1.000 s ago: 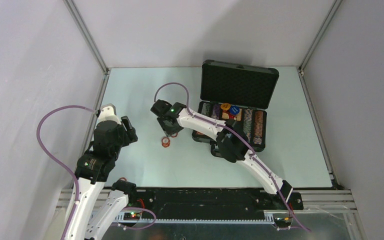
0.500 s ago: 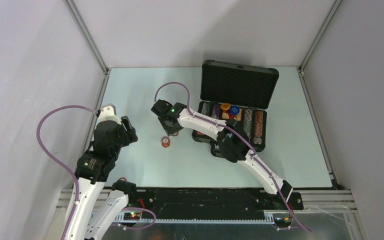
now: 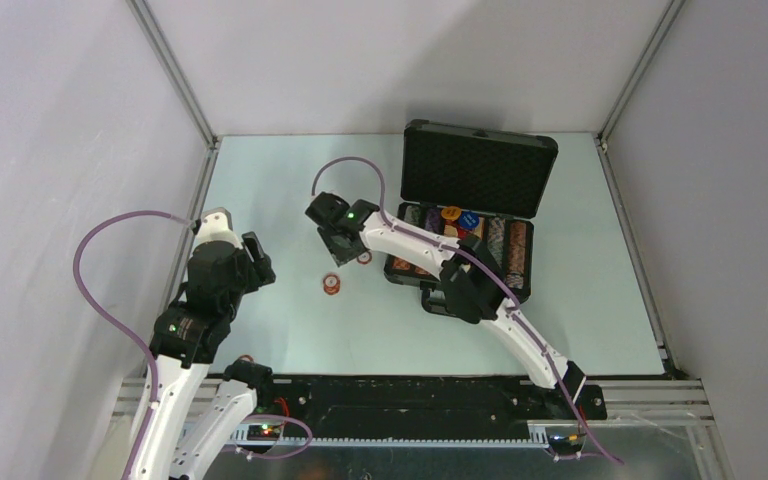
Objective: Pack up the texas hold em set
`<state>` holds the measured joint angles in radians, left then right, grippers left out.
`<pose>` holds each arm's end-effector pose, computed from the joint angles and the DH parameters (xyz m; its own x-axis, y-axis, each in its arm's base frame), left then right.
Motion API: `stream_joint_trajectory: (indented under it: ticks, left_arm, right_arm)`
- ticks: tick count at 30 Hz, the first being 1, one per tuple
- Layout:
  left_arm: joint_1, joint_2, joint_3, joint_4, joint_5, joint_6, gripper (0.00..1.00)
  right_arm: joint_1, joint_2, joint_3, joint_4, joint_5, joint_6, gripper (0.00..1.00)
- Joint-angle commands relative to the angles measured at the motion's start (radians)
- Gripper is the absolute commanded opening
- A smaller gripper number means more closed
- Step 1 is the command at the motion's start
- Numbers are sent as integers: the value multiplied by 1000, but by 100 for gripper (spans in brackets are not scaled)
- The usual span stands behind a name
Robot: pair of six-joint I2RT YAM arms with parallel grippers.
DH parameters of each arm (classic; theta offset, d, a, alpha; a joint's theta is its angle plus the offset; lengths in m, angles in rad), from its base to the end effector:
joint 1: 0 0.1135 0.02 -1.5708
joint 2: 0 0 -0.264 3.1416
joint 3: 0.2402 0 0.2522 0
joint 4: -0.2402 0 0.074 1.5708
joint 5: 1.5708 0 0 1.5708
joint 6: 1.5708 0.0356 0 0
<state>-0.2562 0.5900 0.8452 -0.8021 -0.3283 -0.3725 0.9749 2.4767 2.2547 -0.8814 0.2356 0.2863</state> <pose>0.1137 -0.0179 0.3243 -0.4589 -0.2359 -0.8566 -0.2078 0.9659 -0.1547 0.3037 0.4330 0.1840 -0.6913 -0.5301 -0.4911 -0.5739 0.8157 -0.0727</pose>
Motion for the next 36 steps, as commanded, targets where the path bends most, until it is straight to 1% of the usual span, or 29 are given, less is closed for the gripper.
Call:
stream_joint_trajectory:
  ticks: [1, 5, 9, 19, 29, 36]
  left_arm:
    - [-2, -1, -10, 30, 7, 21, 67]
    - [-3, 2, -9, 29, 7, 22, 67]
    - [-2, 2, -10, 30, 7, 22, 67]
    - [-2, 2, -9, 30, 8, 21, 67]
    - [-2, 3, -9, 30, 8, 21, 67]
    - [-2, 4, -10, 30, 8, 21, 67]
  right_arm:
    - [-18, -73, -5, 15, 31, 0, 53]
    - [-48, -74, -17, 15, 25, 9, 59]
    - [-75, -72, -40, 20, 5, 21, 61]
    - [-97, -39, -66, 35, -60, 27, 61]
    - [-83, -54, -72, 44, -53, 33, 61]
    - [-72, -45, -71, 7, -64, 23, 61]
